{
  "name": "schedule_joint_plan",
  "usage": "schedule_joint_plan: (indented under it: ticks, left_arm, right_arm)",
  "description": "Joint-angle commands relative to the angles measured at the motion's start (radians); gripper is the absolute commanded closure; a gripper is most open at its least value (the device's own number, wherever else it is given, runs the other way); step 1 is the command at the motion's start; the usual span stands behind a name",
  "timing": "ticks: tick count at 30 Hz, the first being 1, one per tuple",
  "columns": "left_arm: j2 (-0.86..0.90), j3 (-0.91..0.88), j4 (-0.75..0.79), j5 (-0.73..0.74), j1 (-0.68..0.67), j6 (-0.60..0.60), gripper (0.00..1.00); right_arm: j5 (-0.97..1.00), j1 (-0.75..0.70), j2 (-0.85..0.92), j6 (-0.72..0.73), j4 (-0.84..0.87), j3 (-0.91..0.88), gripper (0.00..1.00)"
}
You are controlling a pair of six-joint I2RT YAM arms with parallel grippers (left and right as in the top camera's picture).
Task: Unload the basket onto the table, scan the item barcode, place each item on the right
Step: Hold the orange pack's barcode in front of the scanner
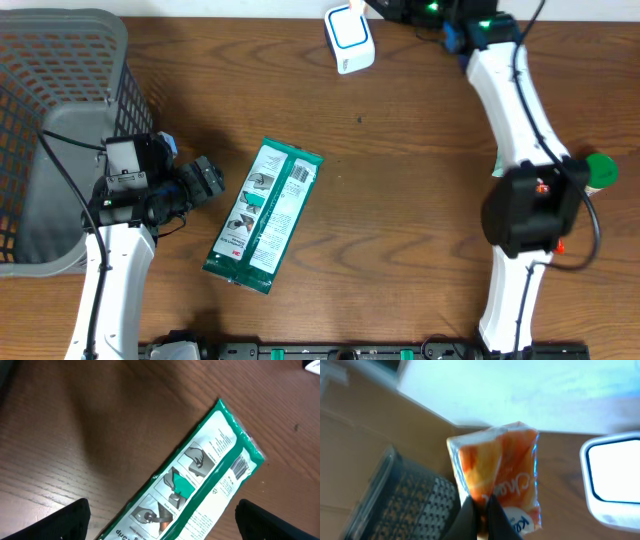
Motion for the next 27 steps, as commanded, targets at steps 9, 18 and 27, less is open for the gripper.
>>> schedule_joint_plan:
  ticks: [9,18,27]
  left_arm:
    - [0.004,0.006,-0.005,-0.013,0.009,-0.013,0.07]
    - [0.004,0.006,-0.005,-0.013,0.009,-0.013,0.07]
    - [0.004,0.006,-0.005,-0.013,0.009,-0.013,0.07]
  right_arm:
    - [-0.039,-0.014,0.329,0.575,0.459,-0.001,0.99]
    - [-0.092,-0.031,0.361,0.655,0.603,0.000,0.99]
    - [-0.293,-0.101,0.220,0.856,0.829,0.000,0.99]
